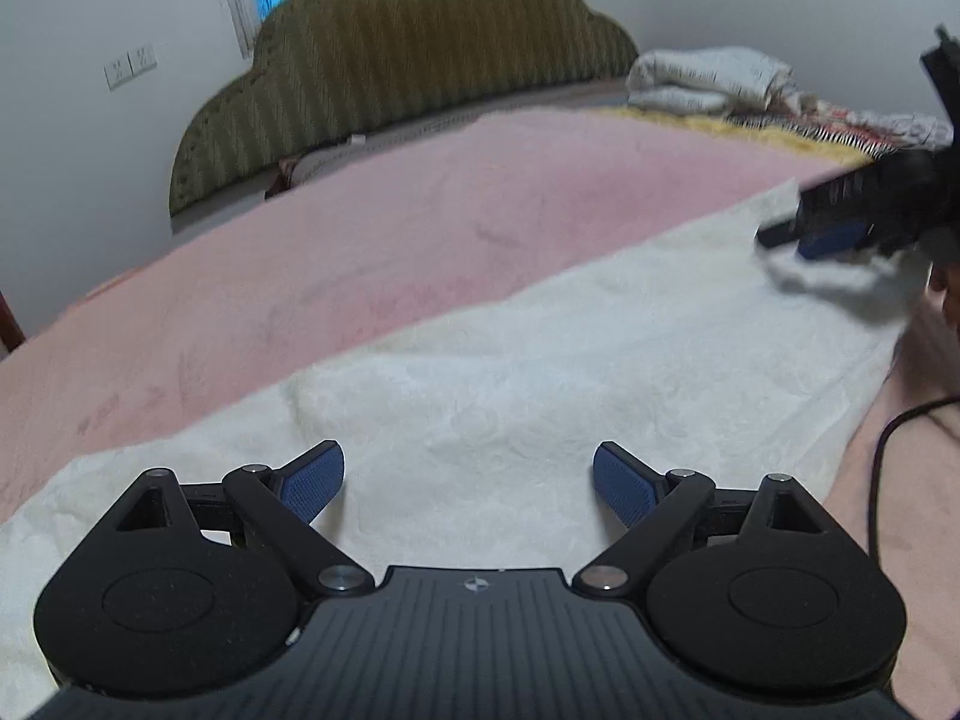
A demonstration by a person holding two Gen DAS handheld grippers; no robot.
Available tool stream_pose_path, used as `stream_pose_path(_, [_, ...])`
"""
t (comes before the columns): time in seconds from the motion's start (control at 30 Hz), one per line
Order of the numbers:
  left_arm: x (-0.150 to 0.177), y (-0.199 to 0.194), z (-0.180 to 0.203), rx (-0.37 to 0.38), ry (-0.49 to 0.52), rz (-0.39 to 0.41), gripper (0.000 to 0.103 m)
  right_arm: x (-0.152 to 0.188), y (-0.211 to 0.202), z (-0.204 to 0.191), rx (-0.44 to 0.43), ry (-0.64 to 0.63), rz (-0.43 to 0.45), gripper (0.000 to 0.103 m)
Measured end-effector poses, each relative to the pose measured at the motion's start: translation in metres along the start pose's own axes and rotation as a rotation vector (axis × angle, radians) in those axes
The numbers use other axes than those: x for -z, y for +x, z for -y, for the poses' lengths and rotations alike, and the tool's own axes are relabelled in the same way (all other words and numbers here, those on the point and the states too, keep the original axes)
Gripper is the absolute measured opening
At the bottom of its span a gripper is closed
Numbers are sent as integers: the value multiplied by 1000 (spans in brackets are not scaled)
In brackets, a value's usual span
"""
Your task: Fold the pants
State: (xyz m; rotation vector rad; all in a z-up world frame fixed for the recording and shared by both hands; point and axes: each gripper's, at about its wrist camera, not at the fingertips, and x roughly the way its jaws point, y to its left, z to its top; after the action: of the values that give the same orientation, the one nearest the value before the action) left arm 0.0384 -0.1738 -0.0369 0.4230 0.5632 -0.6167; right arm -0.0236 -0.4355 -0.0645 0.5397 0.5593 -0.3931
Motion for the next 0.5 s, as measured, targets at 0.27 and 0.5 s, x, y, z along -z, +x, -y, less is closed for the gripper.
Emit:
stream_pose_path(0.27, [-13, 3, -12, 32, -116, 1, 93, 12, -17, -12, -189, -50, -98, 74])
stream_pose_path(0.5, [0, 14, -11, 7, -161, -13, 102, -4, 15, -36, -25, -177, -50, 74])
